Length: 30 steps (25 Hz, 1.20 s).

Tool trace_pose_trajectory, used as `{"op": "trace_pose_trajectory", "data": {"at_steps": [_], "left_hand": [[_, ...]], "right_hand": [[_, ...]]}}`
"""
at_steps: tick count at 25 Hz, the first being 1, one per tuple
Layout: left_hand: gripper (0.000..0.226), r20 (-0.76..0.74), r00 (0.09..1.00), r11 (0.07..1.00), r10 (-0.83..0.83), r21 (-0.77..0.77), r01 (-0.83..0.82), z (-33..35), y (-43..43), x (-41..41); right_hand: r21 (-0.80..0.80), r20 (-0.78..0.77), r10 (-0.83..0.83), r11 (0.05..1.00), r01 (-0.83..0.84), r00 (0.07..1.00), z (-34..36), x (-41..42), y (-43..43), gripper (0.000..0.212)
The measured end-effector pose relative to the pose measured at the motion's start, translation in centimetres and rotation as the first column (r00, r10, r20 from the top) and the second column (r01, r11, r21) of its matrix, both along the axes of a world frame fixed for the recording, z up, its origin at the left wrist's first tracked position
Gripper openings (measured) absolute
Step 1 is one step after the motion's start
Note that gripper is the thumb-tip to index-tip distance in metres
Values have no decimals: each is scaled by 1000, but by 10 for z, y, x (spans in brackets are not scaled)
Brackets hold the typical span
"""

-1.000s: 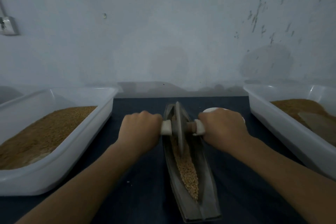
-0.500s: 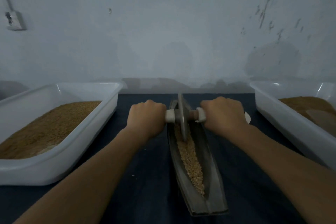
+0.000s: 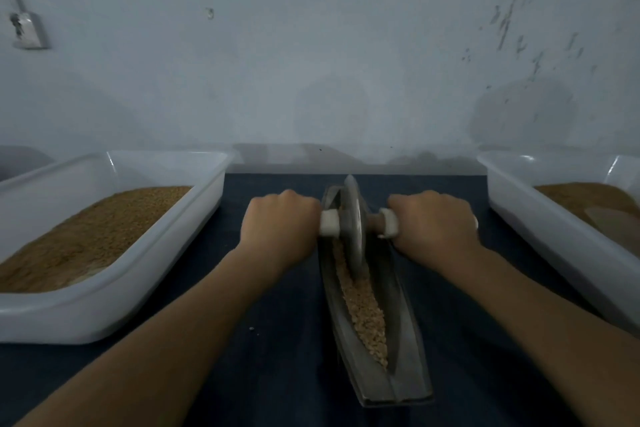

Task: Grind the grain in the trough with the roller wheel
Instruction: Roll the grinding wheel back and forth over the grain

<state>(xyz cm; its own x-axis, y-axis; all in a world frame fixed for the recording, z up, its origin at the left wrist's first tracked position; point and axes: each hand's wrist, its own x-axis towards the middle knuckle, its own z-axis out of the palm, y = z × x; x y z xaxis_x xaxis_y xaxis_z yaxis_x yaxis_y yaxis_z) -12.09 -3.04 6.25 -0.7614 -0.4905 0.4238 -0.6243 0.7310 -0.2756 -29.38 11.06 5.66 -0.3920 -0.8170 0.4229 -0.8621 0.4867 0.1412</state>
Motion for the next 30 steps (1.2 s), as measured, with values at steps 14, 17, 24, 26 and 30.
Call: {"op": "trace_pose_trajectory", "data": {"at_steps": [14,17,24,26,30], "left_hand": [[33,-92,993,996,-68,-55,63,-13,4,12],[11,-123,992,999,19,51,-13,-4,-14,-13],[64,-105,967,970,-232,-95,222,-18,24,55],[61,-78,984,986,-160,-53,156,-21,24,51],[10,-108,994,1000,6,8,-5,-7,-3,1]], "right_hand": [[-20,-71,49,999,-50,996,-1,3,15,34],[45,-38,-7,999,9,999,17,-7,-22,28],[-138,-246,219,956,-258,944,-17,14,63,28],[-102,-257,191,970,-223,947,-11,13,56,28],[11,-72,-2,1000,3,997,4,-1,-6,15]]}}
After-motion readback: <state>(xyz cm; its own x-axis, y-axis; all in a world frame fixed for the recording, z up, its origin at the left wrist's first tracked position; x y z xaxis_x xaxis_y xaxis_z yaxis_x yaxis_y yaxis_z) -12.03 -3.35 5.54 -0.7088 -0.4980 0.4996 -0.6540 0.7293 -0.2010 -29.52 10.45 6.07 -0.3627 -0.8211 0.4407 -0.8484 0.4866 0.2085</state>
